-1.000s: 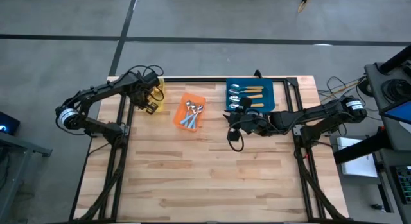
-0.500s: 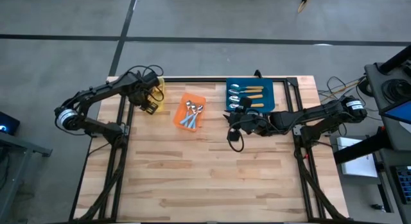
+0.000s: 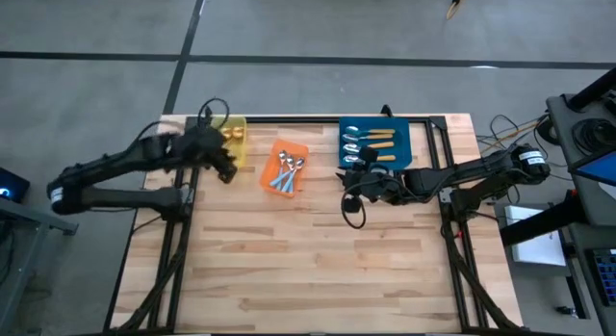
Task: Sort silverware by color (type)
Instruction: Return to Home Position
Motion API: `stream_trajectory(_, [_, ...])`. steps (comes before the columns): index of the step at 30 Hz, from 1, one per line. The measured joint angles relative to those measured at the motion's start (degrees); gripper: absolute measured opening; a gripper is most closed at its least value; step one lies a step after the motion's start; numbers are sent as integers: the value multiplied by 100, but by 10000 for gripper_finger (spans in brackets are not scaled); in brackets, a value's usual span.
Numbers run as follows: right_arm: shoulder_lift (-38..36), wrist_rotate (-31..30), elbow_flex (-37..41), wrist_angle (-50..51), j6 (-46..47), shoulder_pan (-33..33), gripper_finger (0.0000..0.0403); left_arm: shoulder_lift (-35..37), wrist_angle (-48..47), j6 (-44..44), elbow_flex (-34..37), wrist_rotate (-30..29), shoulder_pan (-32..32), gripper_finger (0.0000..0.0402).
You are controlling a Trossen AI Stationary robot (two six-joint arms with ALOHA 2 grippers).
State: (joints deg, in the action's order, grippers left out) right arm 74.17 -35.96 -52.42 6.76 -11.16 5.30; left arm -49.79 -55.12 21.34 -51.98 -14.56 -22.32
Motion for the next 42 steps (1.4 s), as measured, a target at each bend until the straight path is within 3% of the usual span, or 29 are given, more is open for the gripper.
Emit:
stream_trajectory(3, [0, 116, 72, -22, 131, 2, 68, 540, 823, -45, 189, -543, 1175, 139])
stream_trajectory(9, [-51, 1120, 375, -168, 582, 7, 68, 1310, 2139, -461, 1041, -1583, 3351, 139])
stream_trajectory(15, [-227, 1394, 886, -288, 861, 86, 68, 1871, 3963, -1439, 2476, -1510, 4675, 134])
stream_trajectory(18, [-522, 1399, 1205, -572, 876, 174, 68, 2185, 4371, -1506, 2944, -1516, 4740, 122])
stream_trajectory(24, [-1593, 1564, 2191, -1506, 861, 335, 68, 3065, 4333, -1506, 3487, -1505, 4709, 84])
stream_trajectory(36, [-4148, 1541, 3400, -1656, 982, 332, 68, 4903, 4331, -1796, 4037, -1507, 4567, 20])
stream_trajectory(42, [-4990, 1641, 3736, -1654, 904, 331, 68, 4938, 4355, -1917, 4072, -1625, 4556, 1])
